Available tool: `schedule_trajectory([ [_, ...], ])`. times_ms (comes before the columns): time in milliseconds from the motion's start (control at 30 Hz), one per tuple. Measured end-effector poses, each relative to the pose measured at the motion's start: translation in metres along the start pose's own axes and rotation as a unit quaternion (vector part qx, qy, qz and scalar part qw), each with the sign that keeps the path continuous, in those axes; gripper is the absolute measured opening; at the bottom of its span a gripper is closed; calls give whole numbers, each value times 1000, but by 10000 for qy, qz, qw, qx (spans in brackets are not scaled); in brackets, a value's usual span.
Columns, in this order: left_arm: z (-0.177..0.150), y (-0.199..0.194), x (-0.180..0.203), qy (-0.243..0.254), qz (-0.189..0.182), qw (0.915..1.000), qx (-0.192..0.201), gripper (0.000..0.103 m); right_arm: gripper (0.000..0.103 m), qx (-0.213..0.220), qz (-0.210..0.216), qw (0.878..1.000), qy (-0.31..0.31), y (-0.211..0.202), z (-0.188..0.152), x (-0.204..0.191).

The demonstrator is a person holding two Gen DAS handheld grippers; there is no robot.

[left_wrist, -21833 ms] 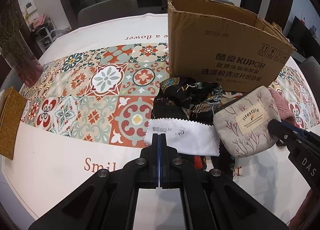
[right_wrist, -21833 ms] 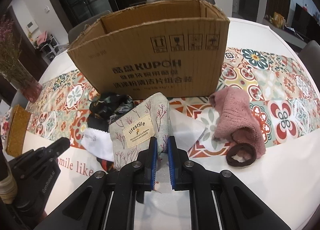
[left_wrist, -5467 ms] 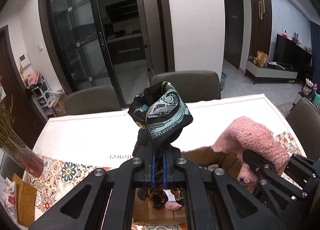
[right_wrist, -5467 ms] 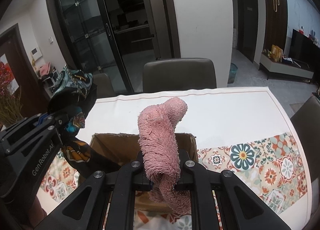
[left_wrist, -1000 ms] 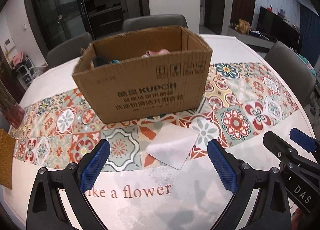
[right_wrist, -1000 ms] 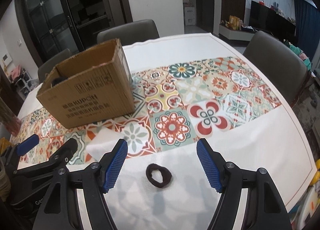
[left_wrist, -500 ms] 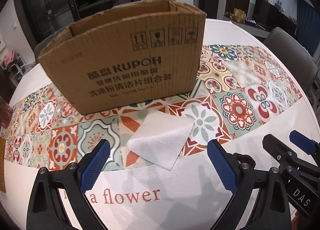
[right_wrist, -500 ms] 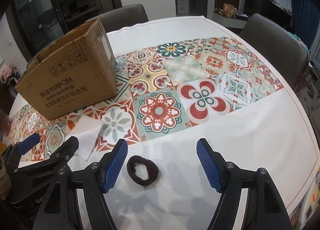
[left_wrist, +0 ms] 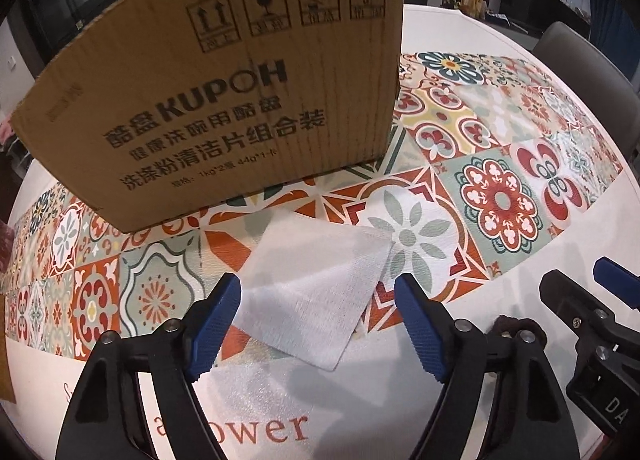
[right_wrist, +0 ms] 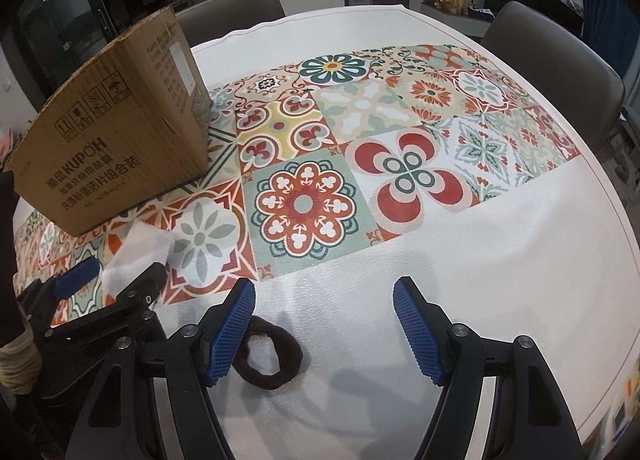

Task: Organize soft objects
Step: 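Move the left tool toward the white tissue while the right approaches the hair tie, then grasp the white tissue with the left gripper while the right grasps the dark hair tie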

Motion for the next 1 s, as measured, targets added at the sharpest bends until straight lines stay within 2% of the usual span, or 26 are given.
schedule_trajectory([
  [200, -1, 12, 4, 99, 19, 9999, -104, 79, 73, -60, -4, 10000, 3, 6, 1, 1],
  [267, -2, 17, 4, 104, 22, 9998, -157, 74, 73, -91, -5, 10000, 9, 9, 1, 1],
  [333, 0, 18, 3, 87, 7, 9999, -135, 74, 73, -112, -4, 9999, 9, 11, 1, 0],
  [400, 0, 18, 3, 94, -11, 9999, -111, 68, 73, -123, 4, 9999, 1, 12, 2, -1],
  [500, 2, 18, 1, 60, -51, 9999, -108, 52, 73, -129, -1, 9999, -25, 13, 2, -4],
  [567, 2, 16, -2, 55, -32, 9999, -109, 33, 73, -132, -7, 9999, -45, 13, 2, -5],
  [700, 1, 14, -6, 107, 74, 9998, -138, 12, 73, -106, -6, 9999, -64, 11, 3, -8],
  [1000, -10, -5, -23, -75, 124, 9998, -161, 8, 73, -32, 4, 9999, -140, -1, 0, -17],
])
Point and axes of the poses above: each gripper's, at about its wrist camera, not at the fingertips, and y roughly the way its jaws point, x to its right, z to its top, the point moved 7 cm from there along y, roughly the way its jaws point, and after that the axes turned 2 degrees about -y, right-handed, at the moved point
